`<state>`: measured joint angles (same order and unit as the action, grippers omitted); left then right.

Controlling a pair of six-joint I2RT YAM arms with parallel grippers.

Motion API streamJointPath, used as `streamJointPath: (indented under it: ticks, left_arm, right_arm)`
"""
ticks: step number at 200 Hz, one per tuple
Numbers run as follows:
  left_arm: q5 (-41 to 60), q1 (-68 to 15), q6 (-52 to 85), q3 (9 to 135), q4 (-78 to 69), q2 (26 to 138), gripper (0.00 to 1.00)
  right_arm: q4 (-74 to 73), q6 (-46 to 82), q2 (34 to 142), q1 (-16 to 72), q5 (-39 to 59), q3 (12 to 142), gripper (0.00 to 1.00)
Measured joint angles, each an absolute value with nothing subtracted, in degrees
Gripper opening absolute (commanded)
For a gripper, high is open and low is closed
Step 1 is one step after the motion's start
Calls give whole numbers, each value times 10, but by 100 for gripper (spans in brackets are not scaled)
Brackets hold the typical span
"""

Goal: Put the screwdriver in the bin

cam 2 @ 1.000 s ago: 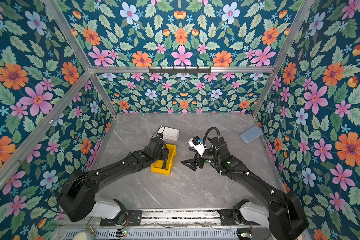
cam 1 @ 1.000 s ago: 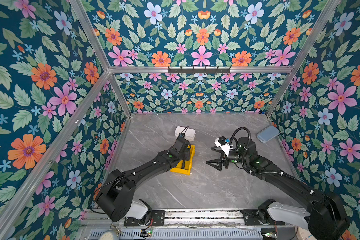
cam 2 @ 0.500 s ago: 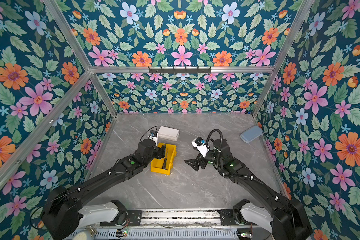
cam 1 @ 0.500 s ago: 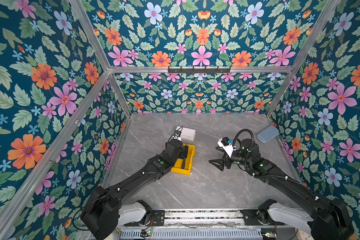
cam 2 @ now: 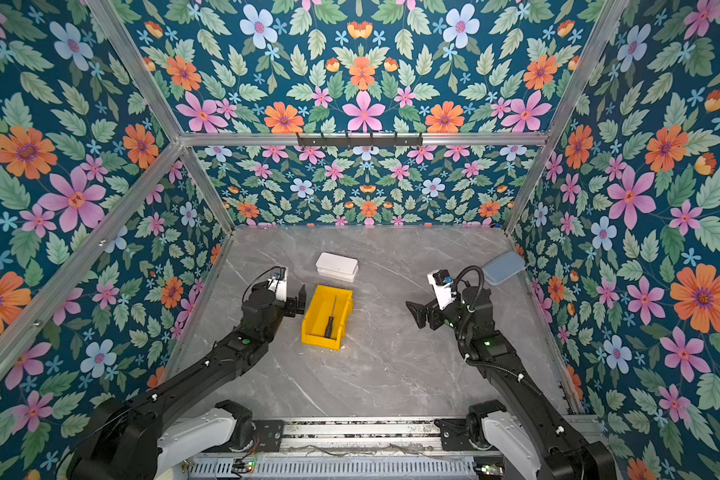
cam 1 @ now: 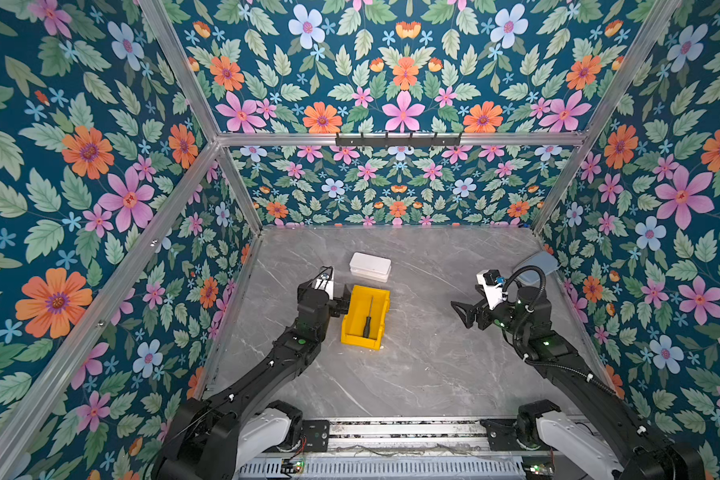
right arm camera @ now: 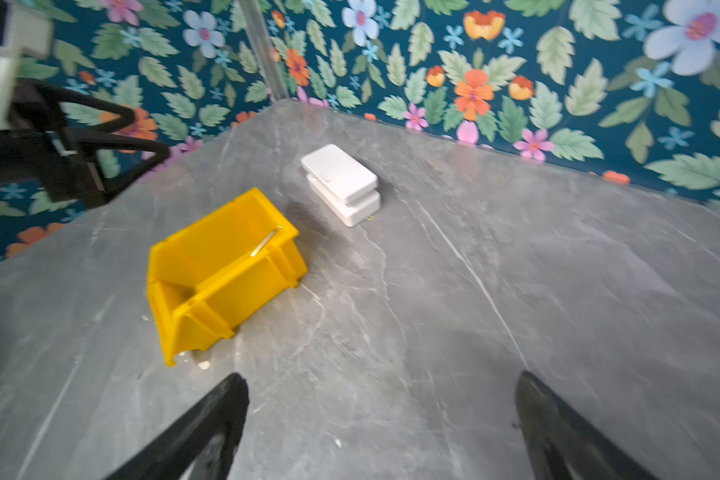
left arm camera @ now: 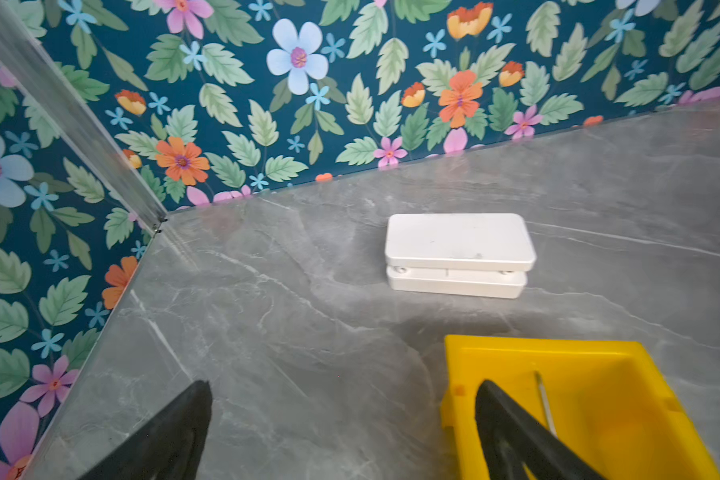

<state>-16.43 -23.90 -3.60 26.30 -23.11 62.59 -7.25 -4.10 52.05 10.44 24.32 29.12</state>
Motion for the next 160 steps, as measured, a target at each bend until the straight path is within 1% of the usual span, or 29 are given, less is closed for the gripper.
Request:
streamJointPath:
  ticks: [36,67,104,146,160]
  left_arm:
    - [-151,-151,-50,199,-320,647,100]
    - [-142,-108,-50,142,-415,684,100]
    - [-139,-76,-47,114,-562,790,100]
    - [-120,-50,-32,118,-720,905,100]
    - [-118,-42,-28,114,-737,926,100]
  right_arm:
    - [-108,-32,525,18,204,240,99]
    - [-173,-18,558,-24,172,207,99]
    - [-300,-5,666,-36,148,179,99]
    - [-429,11,786,-45,130,159,99]
    - [-462,11,818,-46,129,158,99]
